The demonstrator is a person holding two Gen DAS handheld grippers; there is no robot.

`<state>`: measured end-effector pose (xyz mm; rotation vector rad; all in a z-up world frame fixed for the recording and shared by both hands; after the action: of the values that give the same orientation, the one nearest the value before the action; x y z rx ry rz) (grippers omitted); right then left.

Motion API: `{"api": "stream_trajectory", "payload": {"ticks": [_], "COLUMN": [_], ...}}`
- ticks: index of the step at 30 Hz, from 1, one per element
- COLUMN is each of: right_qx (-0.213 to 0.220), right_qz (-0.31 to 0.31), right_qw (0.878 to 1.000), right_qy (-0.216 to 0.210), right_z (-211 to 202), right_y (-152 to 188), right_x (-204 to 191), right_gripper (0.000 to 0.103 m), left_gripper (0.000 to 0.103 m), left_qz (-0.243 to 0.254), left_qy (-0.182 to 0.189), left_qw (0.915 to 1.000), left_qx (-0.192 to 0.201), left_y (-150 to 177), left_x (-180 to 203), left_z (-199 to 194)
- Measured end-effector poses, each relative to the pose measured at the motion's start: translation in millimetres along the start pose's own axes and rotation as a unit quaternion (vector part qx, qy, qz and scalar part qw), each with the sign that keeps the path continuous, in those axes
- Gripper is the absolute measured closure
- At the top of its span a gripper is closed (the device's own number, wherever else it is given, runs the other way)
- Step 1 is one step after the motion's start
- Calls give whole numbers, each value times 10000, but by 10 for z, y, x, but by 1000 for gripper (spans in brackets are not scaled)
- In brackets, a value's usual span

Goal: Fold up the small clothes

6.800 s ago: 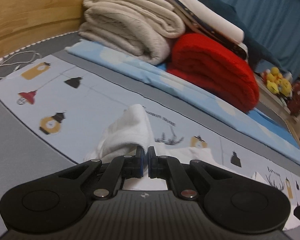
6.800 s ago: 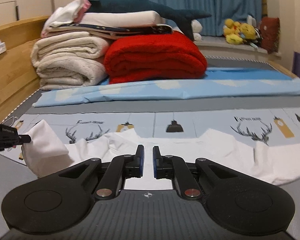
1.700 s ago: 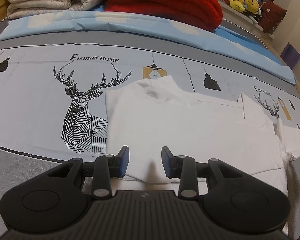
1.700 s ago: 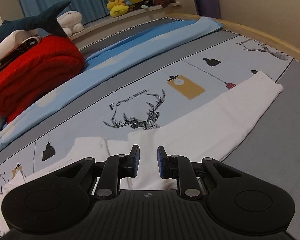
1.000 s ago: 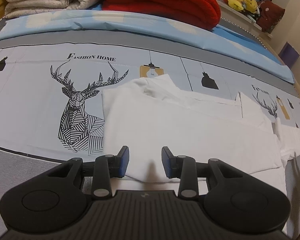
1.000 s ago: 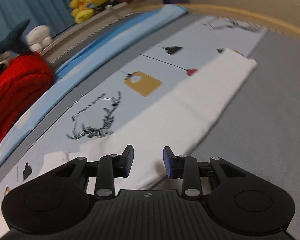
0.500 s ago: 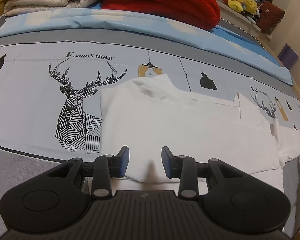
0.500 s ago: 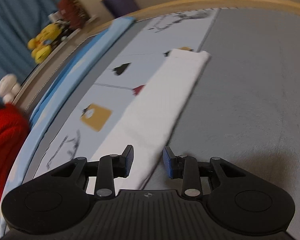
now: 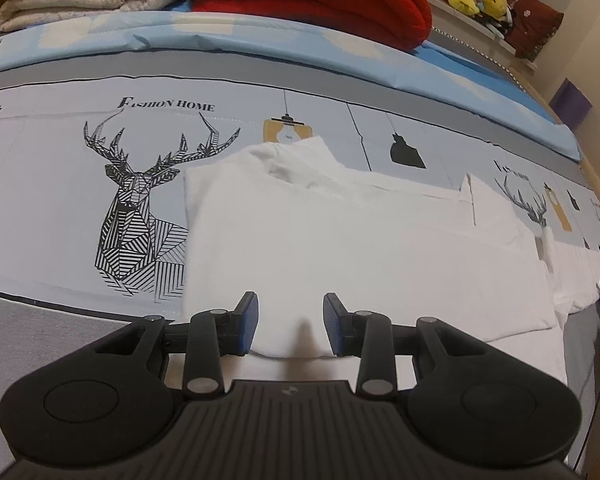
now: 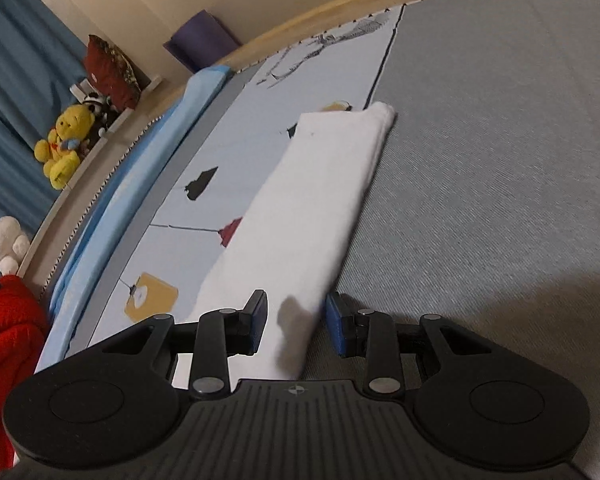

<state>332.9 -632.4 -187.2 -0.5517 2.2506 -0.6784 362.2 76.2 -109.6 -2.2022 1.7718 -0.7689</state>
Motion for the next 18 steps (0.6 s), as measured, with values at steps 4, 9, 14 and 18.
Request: {"api": "stream_trajectory", "payload": {"ticks": [4,9,14,18], "right_qx": [114,374,1170,1631], "right_qz": [-198,-545,-1948,-3334], "right_qw": [9996,9961,9715,9275], "right_qy": [177,583,682,-451], "right_z": [20,-52,-516,-1158], "right_y": [-16,-28,-78,378], "right_x": [-25,-116,-965,-2032], "right_gripper": [82,97,97,97], "left_gripper": [63,63,63,63], "left_qz": [-58,-76,-252,-440], "left_qy": [-9,13,45,74], "left_qw": [10000,10000,9995,9986], "left_qx": [22,55,162,288], "left_y": [-18,-35,-109,-206], "left_x": [-29,-67,-178,-307], "left_z": [-6,-62,-168,-273]}}
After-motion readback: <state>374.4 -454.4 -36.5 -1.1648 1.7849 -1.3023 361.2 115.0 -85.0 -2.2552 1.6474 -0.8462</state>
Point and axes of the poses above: each gripper's, at about its wrist camera, not at the fingertips, and z roughly the way its jaws point, x to its right, y to its underside, the point moved 3 cm from there along z, roughly the way its jaws point, and after that the axes turned 9 degrees about -z, right-handed, at the moved point
